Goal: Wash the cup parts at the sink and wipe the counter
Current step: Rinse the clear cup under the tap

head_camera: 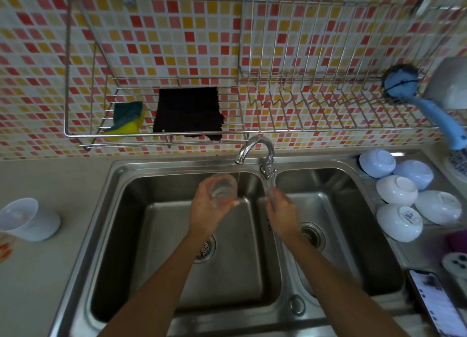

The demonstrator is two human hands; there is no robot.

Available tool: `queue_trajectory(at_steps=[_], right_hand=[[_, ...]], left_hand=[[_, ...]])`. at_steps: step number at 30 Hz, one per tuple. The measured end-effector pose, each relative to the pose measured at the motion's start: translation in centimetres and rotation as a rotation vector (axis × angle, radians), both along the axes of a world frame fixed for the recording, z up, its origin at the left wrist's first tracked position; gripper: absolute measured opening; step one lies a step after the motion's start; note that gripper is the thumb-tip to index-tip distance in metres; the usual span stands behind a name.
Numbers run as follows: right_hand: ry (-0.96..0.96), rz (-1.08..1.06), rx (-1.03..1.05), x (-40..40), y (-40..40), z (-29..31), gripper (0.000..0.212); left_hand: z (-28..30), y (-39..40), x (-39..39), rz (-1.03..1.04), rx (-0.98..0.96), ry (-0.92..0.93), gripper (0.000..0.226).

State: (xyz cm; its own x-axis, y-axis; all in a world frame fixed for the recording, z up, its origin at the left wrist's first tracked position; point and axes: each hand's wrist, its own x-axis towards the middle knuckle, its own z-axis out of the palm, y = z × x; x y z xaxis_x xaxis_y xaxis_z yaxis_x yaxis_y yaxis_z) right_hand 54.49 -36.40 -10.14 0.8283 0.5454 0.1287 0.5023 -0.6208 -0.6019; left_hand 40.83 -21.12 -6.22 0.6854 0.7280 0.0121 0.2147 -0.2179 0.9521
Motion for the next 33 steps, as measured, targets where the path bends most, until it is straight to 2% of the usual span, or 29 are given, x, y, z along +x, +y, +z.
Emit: queue_trajectory(at_steps=[3,7,10,13,16,19,25,27,30,33], right_hand=[[-0.057,0.079,-0.12,-2.5,-1.9,-3.7,0.041],[-0.141,0.123,-0.349,-4.9,-4.0,-6.6,0.052],[-0.162,0.157,-0.446,-5.5,-5.0,-7.7,0.062],[-0.158,0.132,-0.482,-5.7,-5.0,-7.6,0.063],[-0.169,0.14,-0.511,-5.8,-4.9,-7.5,0.065],[-0.17,0.139,-0.515,-5.7,-4.9,-7.8,0.065],[-0.177,0.148,-0.518,-5.7,-5.0,-7.8,0.066],[-0.186,0.146,-0.512,-5.8,-4.9,-7.9,0.066],[-0.223,0.134,-0.508,-5.7,-4.9,-8.2,0.067],[-0.224,0.141,-0.511,-5.7,-4.9,-8.4,0.069]], left_hand=[[-0.5,-0.2,-0.8,-0.025,0.061,0.056,0.075],[-1.3,-0.3,-1.8,0.063,0.094,0.015,0.072],[-2.3,-0.6,-2.5,-0.024,0.135,0.084,0.072],[-3.1,-0.6,-3.0,0.038,0.132,0.122,0.077],[-3.6,-0.5,-2.9,-0.037,0.157,0.168,0.079],[-3.6,-0.3,-2.8,0.023,0.117,0.156,0.077],[-3.9,-0.3,-2.6,-0.075,0.129,0.237,0.073],[-4.6,-0.2,-2.7,-0.106,0.173,0.333,0.075],[-5.8,0.2,-2.9,-0.206,0.353,0.651,0.08],[-6.4,0.0,-3.5,-0.267,0.525,0.851,0.069]])
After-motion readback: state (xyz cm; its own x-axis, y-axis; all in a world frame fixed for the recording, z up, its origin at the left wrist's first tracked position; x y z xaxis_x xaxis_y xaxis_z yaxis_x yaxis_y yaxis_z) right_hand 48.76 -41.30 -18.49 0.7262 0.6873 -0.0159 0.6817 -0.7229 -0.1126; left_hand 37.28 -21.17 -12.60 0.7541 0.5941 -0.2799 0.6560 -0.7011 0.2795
